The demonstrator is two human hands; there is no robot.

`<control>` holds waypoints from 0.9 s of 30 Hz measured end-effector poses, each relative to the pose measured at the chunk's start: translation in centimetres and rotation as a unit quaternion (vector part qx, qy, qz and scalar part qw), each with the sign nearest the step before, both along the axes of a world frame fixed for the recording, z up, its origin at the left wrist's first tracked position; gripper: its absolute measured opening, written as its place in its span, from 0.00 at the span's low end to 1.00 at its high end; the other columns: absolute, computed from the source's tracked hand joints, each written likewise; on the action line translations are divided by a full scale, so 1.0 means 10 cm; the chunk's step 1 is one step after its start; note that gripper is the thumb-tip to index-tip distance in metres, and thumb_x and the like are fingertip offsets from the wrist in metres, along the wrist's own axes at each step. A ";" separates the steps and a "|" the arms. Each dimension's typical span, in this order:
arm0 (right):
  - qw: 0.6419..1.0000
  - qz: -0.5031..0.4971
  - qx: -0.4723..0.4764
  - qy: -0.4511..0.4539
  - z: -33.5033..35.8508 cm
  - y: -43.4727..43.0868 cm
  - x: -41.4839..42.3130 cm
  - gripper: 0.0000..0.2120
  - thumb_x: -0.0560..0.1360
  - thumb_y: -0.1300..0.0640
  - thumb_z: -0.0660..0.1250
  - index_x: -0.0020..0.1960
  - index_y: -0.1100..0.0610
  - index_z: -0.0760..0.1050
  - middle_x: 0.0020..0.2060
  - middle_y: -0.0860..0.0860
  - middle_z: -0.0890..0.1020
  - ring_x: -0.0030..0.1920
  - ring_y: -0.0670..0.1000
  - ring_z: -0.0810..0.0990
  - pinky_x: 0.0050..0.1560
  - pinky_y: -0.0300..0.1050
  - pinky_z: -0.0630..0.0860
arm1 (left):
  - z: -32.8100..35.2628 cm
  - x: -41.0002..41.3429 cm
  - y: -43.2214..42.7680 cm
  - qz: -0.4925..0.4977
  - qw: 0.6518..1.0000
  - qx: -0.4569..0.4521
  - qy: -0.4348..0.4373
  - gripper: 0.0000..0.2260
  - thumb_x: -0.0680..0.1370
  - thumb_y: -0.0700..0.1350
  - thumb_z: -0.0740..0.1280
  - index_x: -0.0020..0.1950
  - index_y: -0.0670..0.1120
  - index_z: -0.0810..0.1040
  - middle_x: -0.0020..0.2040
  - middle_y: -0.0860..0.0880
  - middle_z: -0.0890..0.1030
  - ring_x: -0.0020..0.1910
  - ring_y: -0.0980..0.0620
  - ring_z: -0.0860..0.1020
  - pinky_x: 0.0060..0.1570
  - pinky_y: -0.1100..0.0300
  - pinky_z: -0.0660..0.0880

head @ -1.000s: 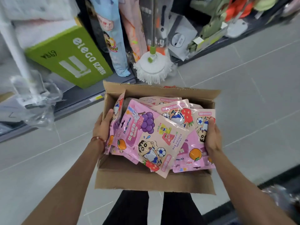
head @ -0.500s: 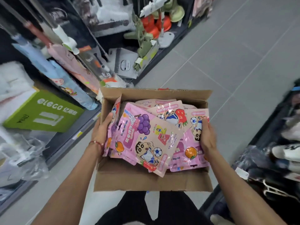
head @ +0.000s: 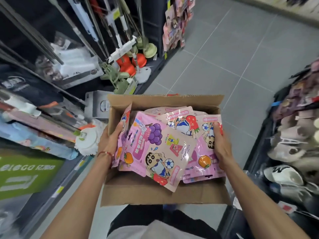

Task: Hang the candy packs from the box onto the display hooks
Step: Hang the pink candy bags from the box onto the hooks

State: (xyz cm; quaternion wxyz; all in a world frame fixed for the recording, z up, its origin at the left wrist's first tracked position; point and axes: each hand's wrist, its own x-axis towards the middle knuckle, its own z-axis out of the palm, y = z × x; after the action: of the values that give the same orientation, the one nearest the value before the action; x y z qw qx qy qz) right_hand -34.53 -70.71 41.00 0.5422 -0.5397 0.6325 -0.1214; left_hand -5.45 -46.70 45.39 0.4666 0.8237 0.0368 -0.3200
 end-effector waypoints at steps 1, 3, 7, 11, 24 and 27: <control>1.000 -0.009 0.002 0.001 0.00 -0.18 0.03 0.36 0.66 0.15 0.53 0.52 0.42 0.77 0.43 0.48 0.88 0.47 0.55 0.87 0.58 0.63 0.80 | 0.01 0.06 -0.19 -0.004 1.000 -0.001 -0.001 0.43 0.61 0.79 0.69 0.71 0.59 0.74 0.62 0.50 0.82 0.60 0.44 0.81 0.66 0.40 0.74; 1.000 -0.023 0.010 0.003 0.03 -0.52 0.14 0.37 0.64 0.14 0.54 0.54 0.42 0.77 0.44 0.48 0.88 0.47 0.56 0.87 0.59 0.63 0.80 | 0.01 0.22 -0.58 -0.018 1.000 0.002 -0.015 0.43 0.60 0.80 0.68 0.70 0.61 0.74 0.63 0.50 0.82 0.61 0.44 0.80 0.67 0.40 0.73; 0.999 -0.040 0.005 -0.004 0.15 -1.22 0.41 0.37 0.65 0.15 0.55 0.54 0.43 0.77 0.44 0.49 0.88 0.47 0.56 0.88 0.59 0.64 0.79 | 0.01 0.57 -1.40 -0.048 0.998 0.028 -0.033 0.45 0.59 0.84 0.64 0.73 0.66 0.68 0.71 0.50 0.77 0.69 0.41 0.75 0.71 0.39 0.68; 0.998 -0.057 0.001 -0.017 0.27 -1.91 0.64 0.35 0.67 0.16 0.55 0.52 0.43 0.79 0.43 0.49 0.88 0.46 0.56 0.88 0.59 0.65 0.79 | 0.17 0.85 -2.24 -0.073 0.996 0.027 -0.049 0.44 0.62 0.82 0.64 0.74 0.63 0.69 0.71 0.51 0.77 0.69 0.42 0.75 0.71 0.41 0.69; 0.999 -0.040 -0.001 -0.017 0.29 -4.69 0.89 0.37 0.68 0.16 0.54 0.52 0.46 0.79 0.43 0.49 0.88 0.45 0.55 0.88 0.57 0.62 0.81 | 0.30 0.95 -5.00 -0.026 0.998 0.013 -0.061 0.42 0.63 0.79 0.67 0.71 0.58 0.74 0.67 0.50 0.80 0.65 0.44 0.78 0.69 0.43 0.71; 0.999 0.006 -0.034 0.003 0.42 -5.38 0.96 0.34 0.72 0.20 0.52 0.55 0.46 0.80 0.43 0.46 0.88 0.48 0.52 0.86 0.60 0.58 0.79 | 0.32 0.83 -5.47 0.007 0.998 0.026 -0.063 0.41 0.63 0.80 0.66 0.71 0.61 0.73 0.66 0.51 0.80 0.64 0.45 0.78 0.68 0.44 0.72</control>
State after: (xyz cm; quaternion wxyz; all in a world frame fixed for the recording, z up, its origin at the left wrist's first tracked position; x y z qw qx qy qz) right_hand -24.92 -124.47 45.20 0.5226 -0.5622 0.6260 -0.1381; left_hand 2.86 -101.43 48.55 0.4483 0.8540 0.0212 -0.2632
